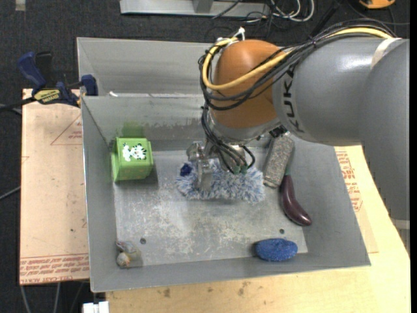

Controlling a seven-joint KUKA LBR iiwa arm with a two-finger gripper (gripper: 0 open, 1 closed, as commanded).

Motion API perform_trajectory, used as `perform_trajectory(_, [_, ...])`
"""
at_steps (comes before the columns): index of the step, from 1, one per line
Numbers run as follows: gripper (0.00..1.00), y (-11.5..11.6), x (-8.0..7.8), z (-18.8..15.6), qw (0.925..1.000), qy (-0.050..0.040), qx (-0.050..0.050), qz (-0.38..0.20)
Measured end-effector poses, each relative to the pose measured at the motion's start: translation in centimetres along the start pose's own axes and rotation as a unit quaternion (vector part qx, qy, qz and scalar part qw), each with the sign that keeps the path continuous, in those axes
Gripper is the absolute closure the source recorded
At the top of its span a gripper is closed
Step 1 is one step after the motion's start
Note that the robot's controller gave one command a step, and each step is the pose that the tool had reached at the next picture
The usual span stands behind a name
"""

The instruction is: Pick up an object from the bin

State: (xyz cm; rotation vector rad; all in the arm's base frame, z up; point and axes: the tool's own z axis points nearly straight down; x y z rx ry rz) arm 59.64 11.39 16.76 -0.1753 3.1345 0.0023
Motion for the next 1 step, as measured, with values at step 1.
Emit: perform_trajectory(1, [1.0,0.38,0.19,-4.75,1.0,0.0034,0.0,-0.002])
